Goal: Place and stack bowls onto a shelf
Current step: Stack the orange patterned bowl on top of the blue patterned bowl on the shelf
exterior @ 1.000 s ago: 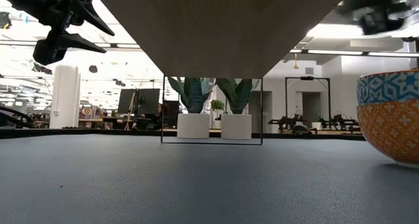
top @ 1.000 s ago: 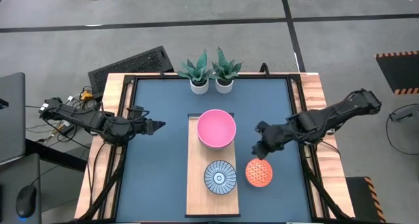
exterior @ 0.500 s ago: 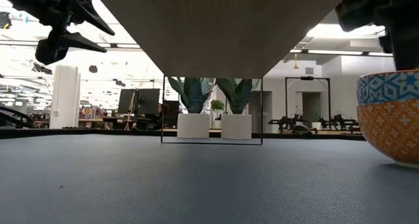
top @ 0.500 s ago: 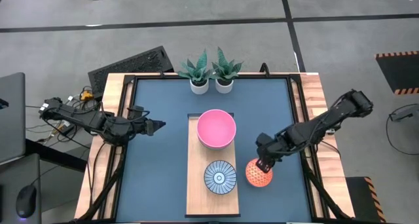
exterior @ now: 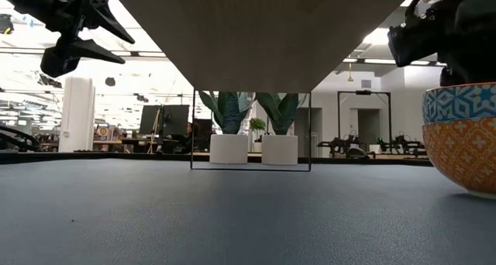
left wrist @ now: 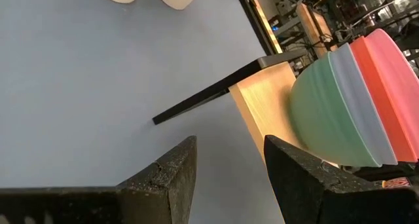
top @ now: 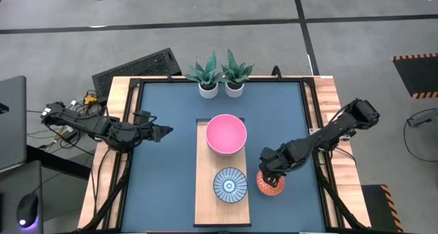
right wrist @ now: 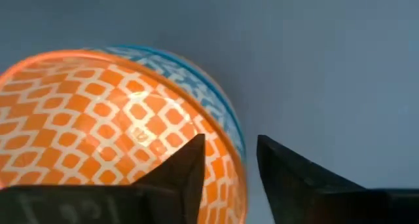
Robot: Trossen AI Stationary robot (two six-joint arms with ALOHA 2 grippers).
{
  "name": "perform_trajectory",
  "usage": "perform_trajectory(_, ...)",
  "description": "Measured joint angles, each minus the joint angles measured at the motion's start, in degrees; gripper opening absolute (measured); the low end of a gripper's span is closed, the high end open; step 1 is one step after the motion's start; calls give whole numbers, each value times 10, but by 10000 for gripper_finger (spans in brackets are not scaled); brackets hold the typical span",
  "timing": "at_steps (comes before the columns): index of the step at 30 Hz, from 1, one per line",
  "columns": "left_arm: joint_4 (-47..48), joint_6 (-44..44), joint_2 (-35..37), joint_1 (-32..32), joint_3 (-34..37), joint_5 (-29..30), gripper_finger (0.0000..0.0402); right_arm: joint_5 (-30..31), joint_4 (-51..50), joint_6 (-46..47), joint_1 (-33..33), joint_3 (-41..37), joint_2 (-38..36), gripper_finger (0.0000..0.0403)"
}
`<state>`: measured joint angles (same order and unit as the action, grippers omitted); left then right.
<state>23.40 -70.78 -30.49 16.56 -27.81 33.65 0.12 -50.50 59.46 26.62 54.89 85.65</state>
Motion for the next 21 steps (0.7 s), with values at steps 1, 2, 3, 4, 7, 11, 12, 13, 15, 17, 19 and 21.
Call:
perform_trajectory(1,0,0,0,0,0,0,165,-1,1,0,0,0,0,138)
perform_trajectory(2,0,0,0,0,0,0,165,-1,1,0,2,0,0,122)
perform_trajectory(3,0,0,0,0,0,0,165,0,-1,0,3,0,-1,106)
perform_trajectory(4,0,0,0,0,0,0,165,0,-2,4,3,0,-3,91)
perform_trajectory(7,2,-1,0,0,0,0,165,-1,-2,13,4,0,-16,47)
perform_trajectory(11,3,-2,0,0,0,0,165,-2,-1,20,3,0,-40,39)
perform_trajectory(12,3,-2,0,0,0,0,165,-2,-1,24,3,0,-46,39)
perform_trajectory(13,3,-2,0,0,0,0,165,-2,0,29,3,0,-52,39)
perform_trajectory(15,3,-1,0,0,0,0,165,-2,-1,41,1,0,-65,39)
perform_trajectory(17,3,0,0,0,0,0,165,-15,-1,54,-2,0,-81,39)
perform_trajectory(19,3,0,0,0,0,0,165,-31,-1,77,-1,0,-100,39)
perform_trajectory(21,3,0,0,0,0,-1,165,-40,-7,106,-1,4,-123,39)
